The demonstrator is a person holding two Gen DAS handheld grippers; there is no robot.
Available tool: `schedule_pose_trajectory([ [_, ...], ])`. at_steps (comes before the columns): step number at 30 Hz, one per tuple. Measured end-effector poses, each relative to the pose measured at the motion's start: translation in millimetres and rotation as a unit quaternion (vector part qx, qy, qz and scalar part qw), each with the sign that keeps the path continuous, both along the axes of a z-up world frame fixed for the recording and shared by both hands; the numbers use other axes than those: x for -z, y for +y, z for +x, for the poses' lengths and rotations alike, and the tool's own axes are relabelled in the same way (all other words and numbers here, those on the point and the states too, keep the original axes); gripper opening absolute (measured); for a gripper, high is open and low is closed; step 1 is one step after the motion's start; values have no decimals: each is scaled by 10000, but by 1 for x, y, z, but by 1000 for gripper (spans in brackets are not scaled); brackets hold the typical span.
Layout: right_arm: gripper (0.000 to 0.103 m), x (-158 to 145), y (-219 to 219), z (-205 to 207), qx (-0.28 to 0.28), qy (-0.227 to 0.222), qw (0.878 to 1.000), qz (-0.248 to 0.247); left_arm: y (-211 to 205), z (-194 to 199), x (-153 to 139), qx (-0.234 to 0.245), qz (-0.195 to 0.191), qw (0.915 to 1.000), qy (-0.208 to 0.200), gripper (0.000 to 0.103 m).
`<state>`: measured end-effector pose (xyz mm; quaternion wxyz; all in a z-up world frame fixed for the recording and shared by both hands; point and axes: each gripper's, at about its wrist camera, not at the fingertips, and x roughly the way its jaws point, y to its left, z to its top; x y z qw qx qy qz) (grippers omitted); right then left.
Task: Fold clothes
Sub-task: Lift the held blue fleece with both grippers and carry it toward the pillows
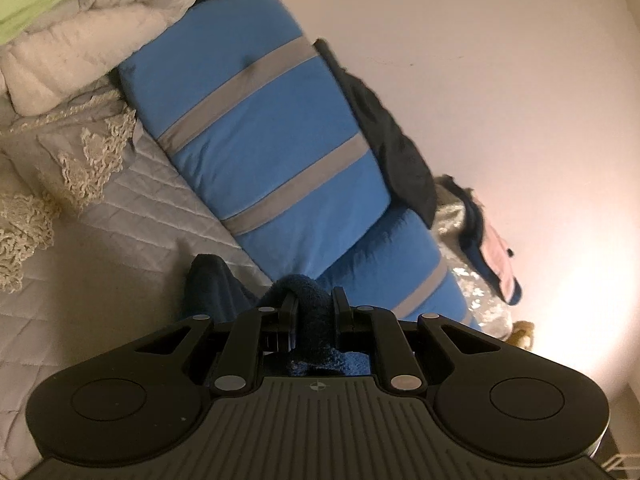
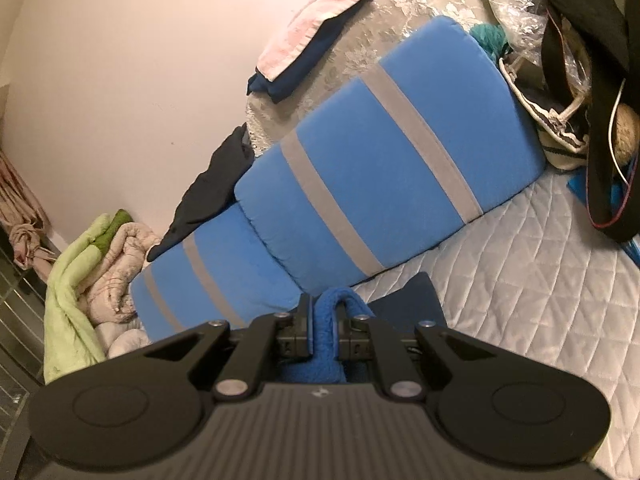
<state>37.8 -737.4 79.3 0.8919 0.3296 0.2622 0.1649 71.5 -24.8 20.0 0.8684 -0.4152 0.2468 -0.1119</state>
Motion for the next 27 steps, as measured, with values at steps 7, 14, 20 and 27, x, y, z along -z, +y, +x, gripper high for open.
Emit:
schedule_pose_trajectory([
  [7,9,12,9,32,60,84,9998,-175,-2,35,17,-70,223,9991,350,15],
  [14,9,35,13,62,117,308,9989,-322,-7,61,34,-56,527,9970,571,15],
  [20,9,51,18,92,206,433,9978,-464,-11,90,41,-84,777,9941,752,15],
  [27,9,62,29,133,302,456,9962,-677,-26,124,34,15,1321,9890,669,16],
])
